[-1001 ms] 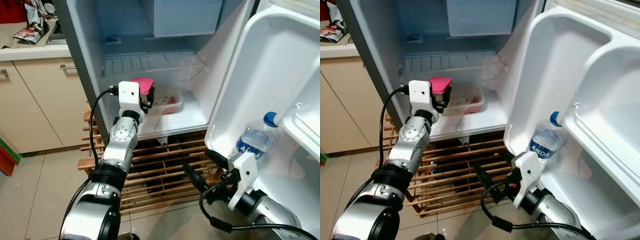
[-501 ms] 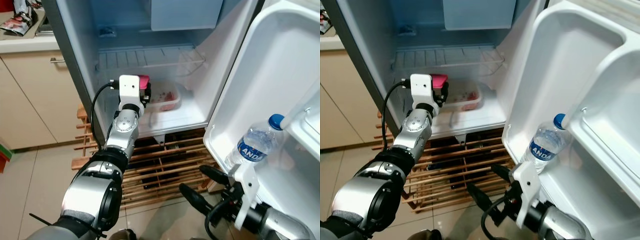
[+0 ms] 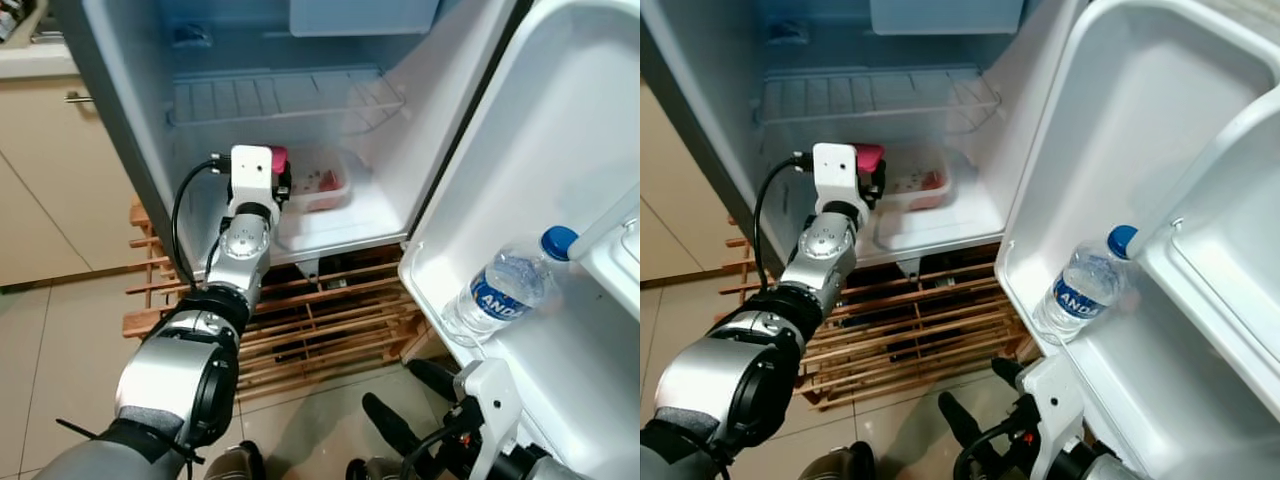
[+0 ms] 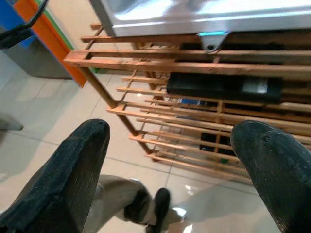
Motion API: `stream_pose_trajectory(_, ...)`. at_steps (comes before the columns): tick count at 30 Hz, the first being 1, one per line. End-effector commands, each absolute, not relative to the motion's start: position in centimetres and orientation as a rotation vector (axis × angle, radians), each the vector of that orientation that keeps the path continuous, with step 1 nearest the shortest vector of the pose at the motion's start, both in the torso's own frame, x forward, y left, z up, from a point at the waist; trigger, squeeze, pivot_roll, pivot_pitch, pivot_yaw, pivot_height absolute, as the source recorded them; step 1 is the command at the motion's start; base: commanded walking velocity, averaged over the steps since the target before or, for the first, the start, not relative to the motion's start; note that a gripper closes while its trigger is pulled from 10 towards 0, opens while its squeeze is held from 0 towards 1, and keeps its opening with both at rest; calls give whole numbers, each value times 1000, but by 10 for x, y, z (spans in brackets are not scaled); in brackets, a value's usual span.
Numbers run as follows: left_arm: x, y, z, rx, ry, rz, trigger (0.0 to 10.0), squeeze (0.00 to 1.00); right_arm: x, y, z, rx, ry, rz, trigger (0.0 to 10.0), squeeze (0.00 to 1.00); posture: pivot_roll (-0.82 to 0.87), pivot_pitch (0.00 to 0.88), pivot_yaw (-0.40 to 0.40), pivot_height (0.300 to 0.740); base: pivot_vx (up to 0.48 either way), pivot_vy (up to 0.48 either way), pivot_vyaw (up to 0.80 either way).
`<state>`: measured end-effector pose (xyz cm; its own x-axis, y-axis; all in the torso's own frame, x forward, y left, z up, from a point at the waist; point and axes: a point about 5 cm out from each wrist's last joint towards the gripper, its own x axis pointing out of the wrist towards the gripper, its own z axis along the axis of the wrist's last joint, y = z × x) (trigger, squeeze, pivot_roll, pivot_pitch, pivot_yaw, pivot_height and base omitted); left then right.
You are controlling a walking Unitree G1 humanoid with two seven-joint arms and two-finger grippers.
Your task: Restocking fridge
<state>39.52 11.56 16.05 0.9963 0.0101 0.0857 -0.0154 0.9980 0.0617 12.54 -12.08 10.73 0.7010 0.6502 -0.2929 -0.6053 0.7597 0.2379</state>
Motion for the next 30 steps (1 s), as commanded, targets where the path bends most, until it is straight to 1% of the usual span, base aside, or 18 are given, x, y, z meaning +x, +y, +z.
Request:
stream_pose_trajectory(1,395,113,155,57,-48,24,10000,1000,124,-117,106,112,375,687,10000,0,-337,203,-66,740,0,0,0)
stream_pose_trajectory(4,396,109,161,32,-64,23,10000,1000,125,-102,107,120,372,689,10000,0,-337,204,-67,740,0,0,0)
stream_pose_trajectory(6,397,108,162,31,-66,23,10000,1000,125,-98,107,122,371,689,10000,0,-337,204,-67,740,0,0,0)
stream_pose_trajectory(7,397,103,164,1,-67,23,10000,1000,126,-87,106,128,370,691,10000,0,-335,204,-68,740,0,0,0)
stream_pose_trajectory(8,397,103,164,1,-67,23,10000,1000,126,-87,106,128,370,691,10000,0,-335,204,-68,740,0,0,0)
stream_pose_trajectory(9,397,99,164,-13,-65,24,10000,1000,127,-80,105,131,369,692,10000,0,-335,204,-68,740,0,0,0)
stream_pose_trajectory(11,395,89,165,-38,-73,22,10000,1000,131,-58,104,139,368,697,10000,0,-334,203,-69,740,0,0,0)
stream_pose_trajectory(13,394,81,166,-56,-82,9,10000,1000,134,-43,104,141,366,700,10000,0,-330,202,-71,740,0,0,0)
stream_pose_trajectory(14,394,81,166,-56,-82,9,10000,1000,134,-43,104,141,366,700,10000,0,-330,202,-71,740,0,0,0)
stream_pose_trajectory(16,392,70,170,-90,-100,-14,10000,1000,137,-29,107,142,362,705,10000,0,-327,199,-71,740,0,0,0)
stream_pose_trajectory(17,392,70,170,-90,-100,-14,10000,1000,137,-29,107,142,362,705,10000,0,-327,199,-71,740,0,0,0)
stream_pose_trajectory(18,392,64,176,-84,-127,-32,10000,1000,138,-33,109,139,360,702,10000,0,-325,197,-71,740,0,0,0)
stream_pose_trajectory(20,392,62,179,-67,-143,-38,10000,1000,138,-48,110,131,355,697,10000,0,-320,192,-70,740,0,0,0)
stream_pose_trajectory(21,392,62,179,-67,-143,-38,10000,1000,138,-48,110,131,355,697,10000,0,-320,192,-70,740,0,0,0)
stream_pose_trajectory(22,393,65,179,-51,-144,-18,10000,0,139,-54,111,127,352,693,10000,0,-316,189,-67,740,0,0,0)
stream_pose_trajectory(29,393,75,177,-4,-158,1,10000,0,143,-57,114,125,349,685,10000,0,-310,186,-66,740,0,0,0)
stream_pose_trajectory(30,393,76,176,16,-159,7,10000,1000,143,-57,114,126,348,684,10000,0,-308,185,-66,740,0,0,0)
